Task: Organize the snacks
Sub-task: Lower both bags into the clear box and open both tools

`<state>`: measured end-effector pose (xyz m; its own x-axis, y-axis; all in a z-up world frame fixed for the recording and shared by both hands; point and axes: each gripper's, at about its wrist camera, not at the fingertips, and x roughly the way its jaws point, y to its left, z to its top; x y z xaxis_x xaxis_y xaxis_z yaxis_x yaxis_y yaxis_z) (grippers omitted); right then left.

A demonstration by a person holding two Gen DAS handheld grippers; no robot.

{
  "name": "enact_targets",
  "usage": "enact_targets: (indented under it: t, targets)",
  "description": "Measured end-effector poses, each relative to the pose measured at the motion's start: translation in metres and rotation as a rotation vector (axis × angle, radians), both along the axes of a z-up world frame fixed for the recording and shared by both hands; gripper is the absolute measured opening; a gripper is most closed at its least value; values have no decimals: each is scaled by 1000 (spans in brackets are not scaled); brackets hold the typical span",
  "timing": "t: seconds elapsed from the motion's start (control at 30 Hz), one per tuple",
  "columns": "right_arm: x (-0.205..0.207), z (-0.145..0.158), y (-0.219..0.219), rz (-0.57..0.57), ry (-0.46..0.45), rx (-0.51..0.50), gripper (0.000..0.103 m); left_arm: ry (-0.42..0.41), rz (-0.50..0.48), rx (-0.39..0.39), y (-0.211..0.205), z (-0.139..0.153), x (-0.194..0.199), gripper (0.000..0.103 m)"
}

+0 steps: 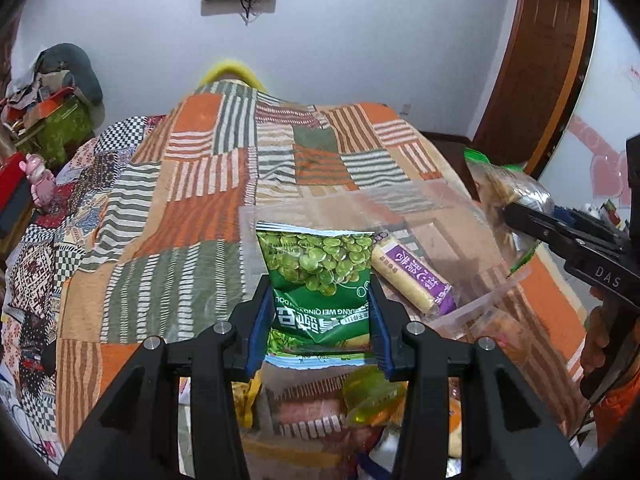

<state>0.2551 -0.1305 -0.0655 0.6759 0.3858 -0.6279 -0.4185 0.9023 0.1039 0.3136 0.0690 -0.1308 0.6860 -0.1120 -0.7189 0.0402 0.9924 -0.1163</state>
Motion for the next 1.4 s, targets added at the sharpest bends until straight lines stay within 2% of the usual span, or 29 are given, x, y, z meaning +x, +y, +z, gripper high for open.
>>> enact_targets:
  t: [0.33, 0.57, 0.73, 0.9, 1.13, 1.27, 1.4]
  targets:
    - [21, -22, 15, 42, 63, -57, 44, 65, -27, 4, -13, -27, 30, 43]
    - [28, -34, 15, 62, 105, -88, 44, 110, -49, 2, -18, -40, 38, 43]
    - [33, -40, 12, 47, 149, -88, 46, 103, -53, 14, -21, -39, 36, 44]
    - [27, -29, 10, 37, 130, -84, 46, 74, -48, 6, -16, -27, 25, 45]
    - [6, -6, -4, 31, 74, -60, 50, 19, -8, 28, 17, -2, -11, 50]
    - [-8, 2, -12, 21, 48, -57, 52, 27, 38, 56, 45, 1, -29, 51]
    - [-19, 1, -18, 11, 45, -46, 56, 62, 86, 68, 71, -9, -41, 54]
